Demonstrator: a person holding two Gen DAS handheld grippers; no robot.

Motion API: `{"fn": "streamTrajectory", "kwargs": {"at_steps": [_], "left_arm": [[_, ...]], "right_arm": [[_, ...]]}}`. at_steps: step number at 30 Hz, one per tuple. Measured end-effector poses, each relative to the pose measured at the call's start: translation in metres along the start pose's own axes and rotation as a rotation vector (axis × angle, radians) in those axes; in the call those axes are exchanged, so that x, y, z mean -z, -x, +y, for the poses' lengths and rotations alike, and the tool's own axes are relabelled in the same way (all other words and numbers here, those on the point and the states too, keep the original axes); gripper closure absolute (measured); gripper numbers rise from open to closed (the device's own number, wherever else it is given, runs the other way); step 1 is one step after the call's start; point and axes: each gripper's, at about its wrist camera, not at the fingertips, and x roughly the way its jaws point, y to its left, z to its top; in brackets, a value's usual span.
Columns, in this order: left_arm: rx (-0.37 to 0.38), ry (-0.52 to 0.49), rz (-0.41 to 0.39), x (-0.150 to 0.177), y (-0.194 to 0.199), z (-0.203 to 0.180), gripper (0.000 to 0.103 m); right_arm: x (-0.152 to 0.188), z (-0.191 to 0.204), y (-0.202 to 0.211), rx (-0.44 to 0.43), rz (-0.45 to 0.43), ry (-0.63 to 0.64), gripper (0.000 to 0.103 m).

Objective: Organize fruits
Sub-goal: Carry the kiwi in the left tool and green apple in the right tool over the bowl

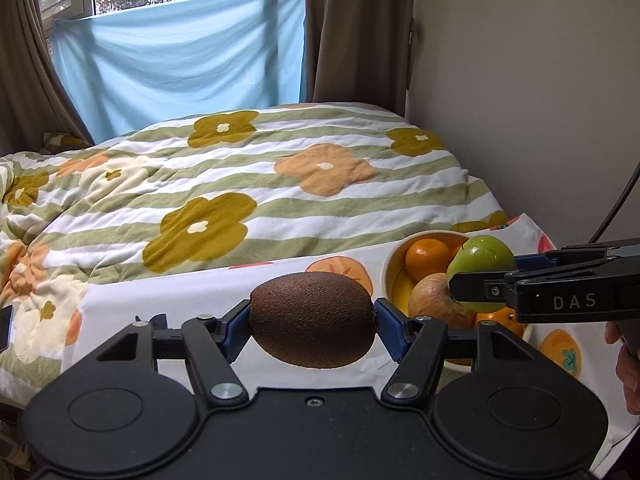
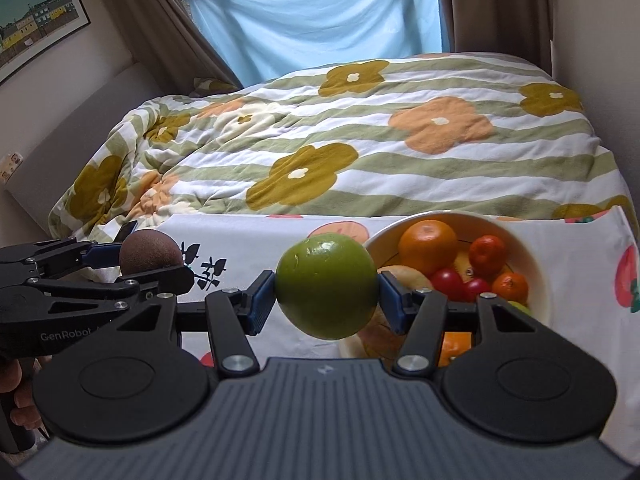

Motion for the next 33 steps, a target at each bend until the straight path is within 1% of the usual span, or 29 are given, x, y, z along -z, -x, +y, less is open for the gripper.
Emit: {"fn": "streamTrajectory", "kwargs": {"at_steps": [8,19,27,33], "left_arm": [[0.044,-0.042,-0.012,-0.021,-0.023,-0.061,0.034],[0.068,-0.119,0.012,-0.045,-0.078,-0.131,0.034],[0.076,-0.179,0.074,-0.046,-0.132,-0.162,0.034],[0.064,-0.223,0.099,-0.043,-0.155,-0.177,0.034]], "right_arm": [[-0.005,-0.064,0.024,0.068,-0.014,-0.003,0.032],[-0.005,-0.139,0.028,0.099,-0.006,-0.048,0.033],[-0.001,-0.172,0.025,0.116,0.012,-0.088,0.032],[0.002,-0.188,0.02,0.124,0.028,-0.111,0.032]]}}
